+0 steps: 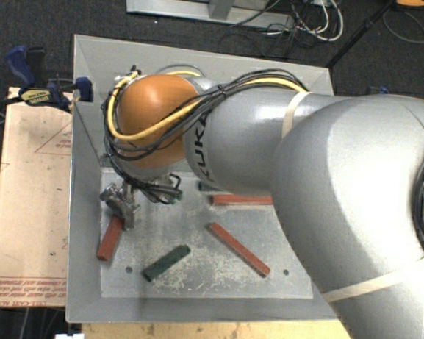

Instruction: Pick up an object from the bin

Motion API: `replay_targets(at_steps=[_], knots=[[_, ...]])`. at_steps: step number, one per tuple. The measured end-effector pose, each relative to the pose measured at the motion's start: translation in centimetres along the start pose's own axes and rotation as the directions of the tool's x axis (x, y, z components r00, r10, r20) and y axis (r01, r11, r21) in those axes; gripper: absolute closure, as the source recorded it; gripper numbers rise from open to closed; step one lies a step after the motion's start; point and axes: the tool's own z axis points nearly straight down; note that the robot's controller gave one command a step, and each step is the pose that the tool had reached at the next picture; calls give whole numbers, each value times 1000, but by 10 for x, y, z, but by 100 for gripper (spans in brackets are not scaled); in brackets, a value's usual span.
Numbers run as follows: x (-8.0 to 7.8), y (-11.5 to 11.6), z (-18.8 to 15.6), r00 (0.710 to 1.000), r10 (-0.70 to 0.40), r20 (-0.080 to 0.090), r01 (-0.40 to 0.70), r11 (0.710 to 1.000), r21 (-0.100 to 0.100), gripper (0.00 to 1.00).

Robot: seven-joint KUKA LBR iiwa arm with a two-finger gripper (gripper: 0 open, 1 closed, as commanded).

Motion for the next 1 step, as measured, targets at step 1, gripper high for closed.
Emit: replay_targets(at_steps=[1], knots=[[10, -22, -140, 998, -58, 1, 58, 998, 0, 100]])
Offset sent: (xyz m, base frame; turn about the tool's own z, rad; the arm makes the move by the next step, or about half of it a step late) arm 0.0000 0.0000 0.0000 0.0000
